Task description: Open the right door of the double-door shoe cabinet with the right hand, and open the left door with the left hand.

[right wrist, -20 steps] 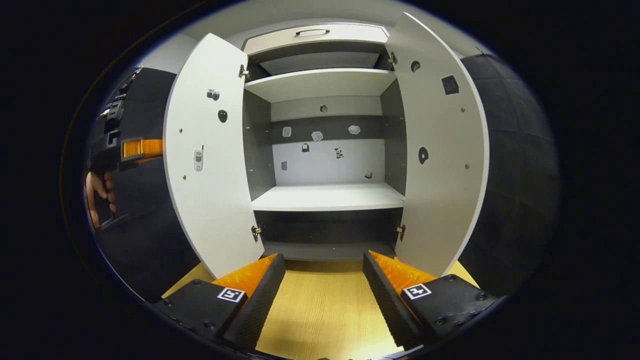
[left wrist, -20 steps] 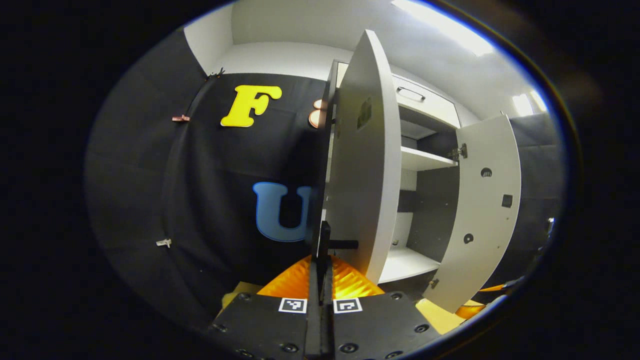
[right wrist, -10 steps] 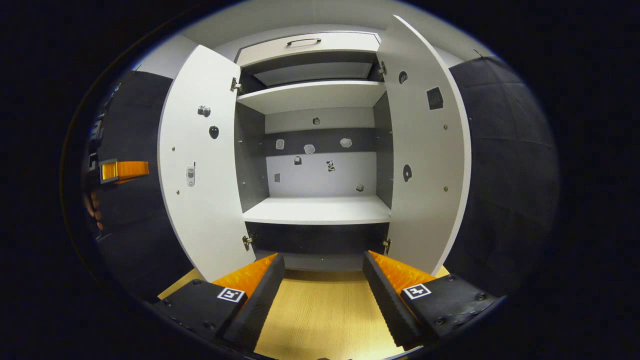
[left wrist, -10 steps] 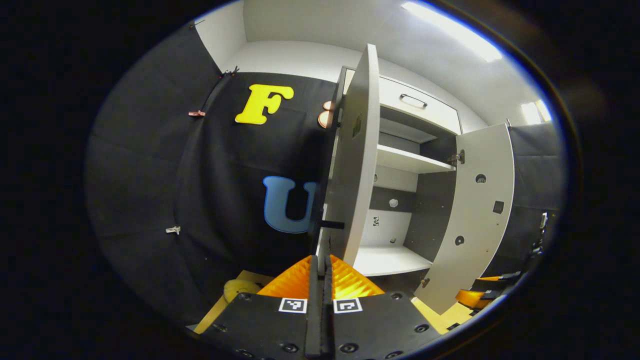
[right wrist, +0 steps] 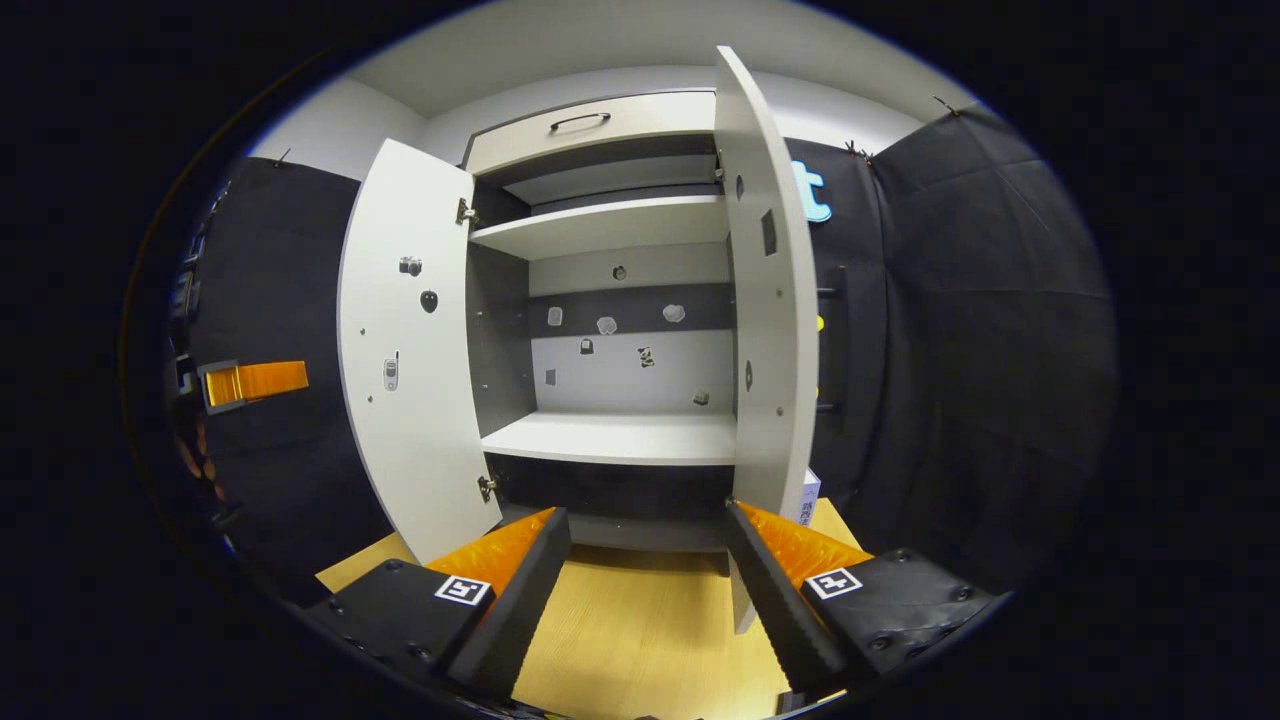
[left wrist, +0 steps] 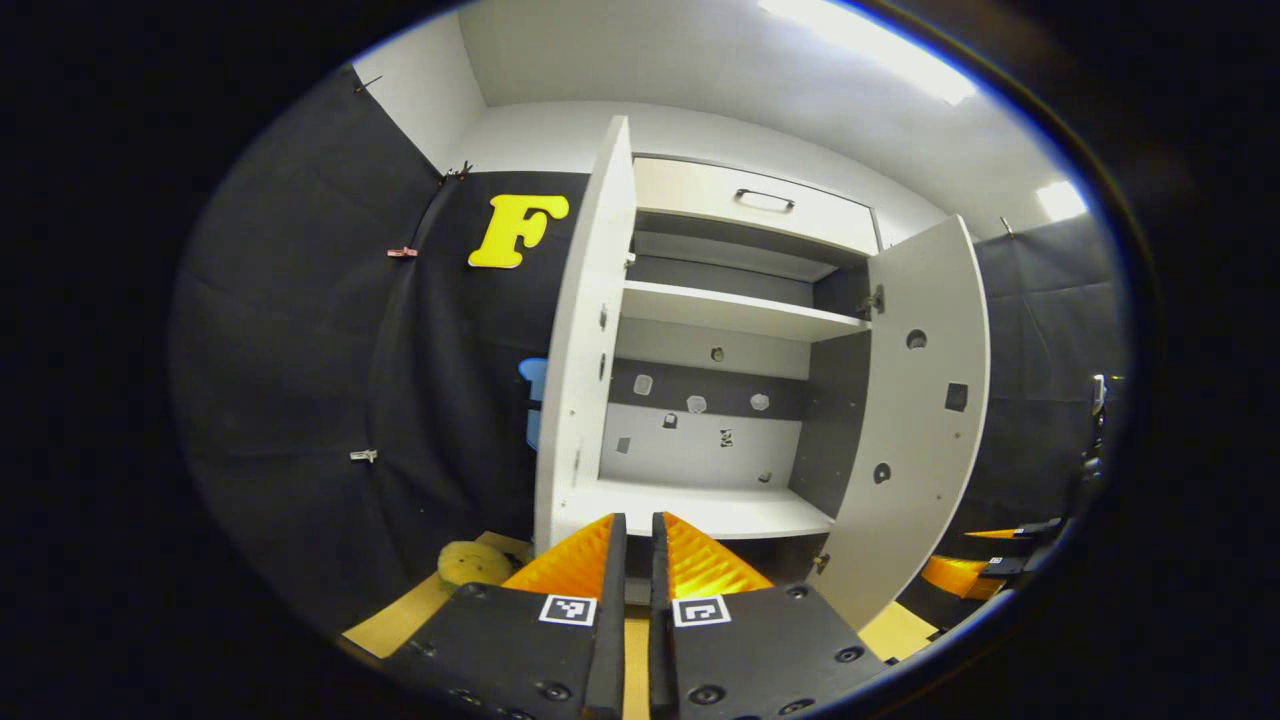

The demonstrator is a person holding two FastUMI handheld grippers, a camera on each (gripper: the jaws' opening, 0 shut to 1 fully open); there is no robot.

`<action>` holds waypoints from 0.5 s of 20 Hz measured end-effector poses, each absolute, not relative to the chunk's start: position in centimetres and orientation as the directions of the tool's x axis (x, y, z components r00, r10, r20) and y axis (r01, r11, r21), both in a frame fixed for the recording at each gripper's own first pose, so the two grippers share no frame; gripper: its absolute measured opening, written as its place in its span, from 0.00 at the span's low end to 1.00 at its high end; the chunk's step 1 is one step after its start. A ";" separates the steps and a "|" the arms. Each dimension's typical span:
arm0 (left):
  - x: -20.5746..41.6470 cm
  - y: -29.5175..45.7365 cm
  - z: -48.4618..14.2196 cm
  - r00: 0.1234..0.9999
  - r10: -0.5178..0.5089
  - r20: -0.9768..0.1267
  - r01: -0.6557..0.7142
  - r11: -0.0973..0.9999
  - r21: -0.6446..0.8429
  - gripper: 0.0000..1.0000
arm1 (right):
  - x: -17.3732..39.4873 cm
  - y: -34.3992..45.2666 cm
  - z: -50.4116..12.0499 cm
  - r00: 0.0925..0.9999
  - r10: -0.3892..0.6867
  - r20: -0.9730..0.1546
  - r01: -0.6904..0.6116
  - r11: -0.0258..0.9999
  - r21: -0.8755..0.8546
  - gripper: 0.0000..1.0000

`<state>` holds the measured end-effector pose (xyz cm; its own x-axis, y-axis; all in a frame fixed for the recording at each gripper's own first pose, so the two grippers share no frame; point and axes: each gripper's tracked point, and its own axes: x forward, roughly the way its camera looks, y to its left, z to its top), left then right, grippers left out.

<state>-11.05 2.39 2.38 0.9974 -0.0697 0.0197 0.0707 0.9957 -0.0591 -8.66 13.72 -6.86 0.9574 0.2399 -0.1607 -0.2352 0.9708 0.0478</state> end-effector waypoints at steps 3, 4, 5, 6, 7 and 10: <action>-12.5 -1.4 1.7 0.996 -0.084 0.015 0.084 0.995 -0.048 0.22 | -9.4 11.6 -5.8 0.959 0.248 -0.141 -0.243 0.969 0.050 0.98; -12.9 -2.4 1.4 0.996 -0.083 0.011 0.084 0.996 -0.038 0.31 | -9.5 11.1 -5.4 0.960 0.246 -0.136 -0.241 0.969 0.052 0.98; -13.2 -3.2 1.2 0.996 -0.086 0.008 0.086 0.996 -0.028 0.39 | -9.7 10.6 -5.1 0.962 0.242 -0.130 -0.236 0.970 0.055 0.98; -13.4 -3.8 1.2 0.996 -0.084 0.007 0.084 0.996 -0.019 0.48 | -9.9 10.1 -4.6 0.964 0.235 -0.121 -0.229 0.972 0.062 0.98; -13.6 -4.4 1.1 0.996 -0.084 0.007 0.085 0.996 -0.009 0.56 | -10.0 9.6 -4.2 0.967 0.228 -0.111 -0.221 0.973 0.070 0.98; -14.0 -4.9 0.9 0.997 -0.071 0.022 0.070 0.997 0.041 0.86 | -10.4 8.7 -3.6 0.975 0.200 -0.093 -0.193 0.978 0.078 0.98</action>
<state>-14.03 -4.89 0.89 0.9973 -0.0708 0.0217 0.0699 0.9967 0.0405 -10.42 8.69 -3.60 0.9754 0.1998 -0.0929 -0.1929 0.9781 0.0782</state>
